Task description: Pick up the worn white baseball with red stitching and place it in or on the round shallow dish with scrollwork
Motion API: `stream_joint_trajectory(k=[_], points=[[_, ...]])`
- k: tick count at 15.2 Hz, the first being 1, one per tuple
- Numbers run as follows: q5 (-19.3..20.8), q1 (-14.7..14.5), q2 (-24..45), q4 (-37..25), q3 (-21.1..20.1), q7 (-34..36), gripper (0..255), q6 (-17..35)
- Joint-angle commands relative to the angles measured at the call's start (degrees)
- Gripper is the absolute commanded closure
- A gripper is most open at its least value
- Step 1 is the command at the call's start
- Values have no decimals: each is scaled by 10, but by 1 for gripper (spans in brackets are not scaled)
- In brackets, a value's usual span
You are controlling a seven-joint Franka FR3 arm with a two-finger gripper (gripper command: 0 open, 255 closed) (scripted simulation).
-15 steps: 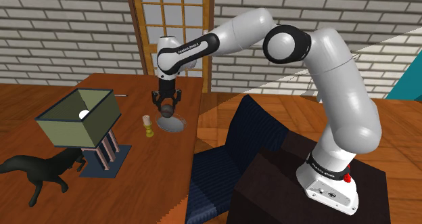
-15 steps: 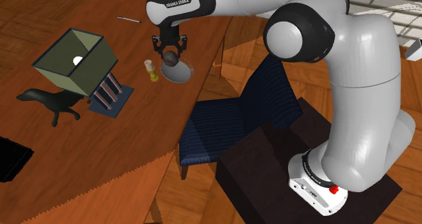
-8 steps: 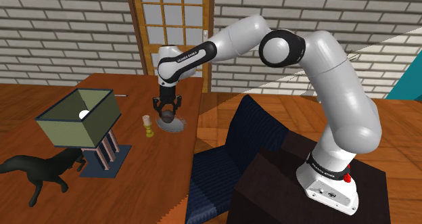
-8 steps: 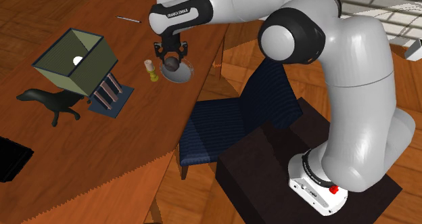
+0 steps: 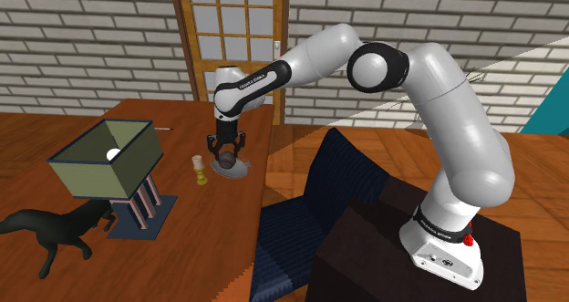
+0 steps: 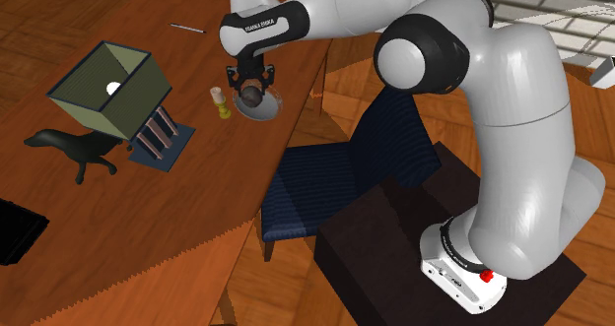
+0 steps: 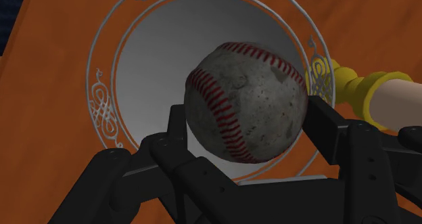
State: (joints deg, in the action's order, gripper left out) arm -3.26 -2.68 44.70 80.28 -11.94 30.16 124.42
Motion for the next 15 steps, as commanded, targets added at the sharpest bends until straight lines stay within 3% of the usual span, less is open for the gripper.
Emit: stream_joint_trajectory(k=[1, 2, 7, 11, 15], points=[[0, 0, 0, 0, 0, 0, 255, 0], [0, 0, 0, 0, 0, 0, 0, 0], [0, 0, 0, 0, 0, 0, 0, 0], [-3, 9, -37, -13, -2, -2, 0, -50], [-3, 9, -37, -13, -2, -2, 0, -50]])
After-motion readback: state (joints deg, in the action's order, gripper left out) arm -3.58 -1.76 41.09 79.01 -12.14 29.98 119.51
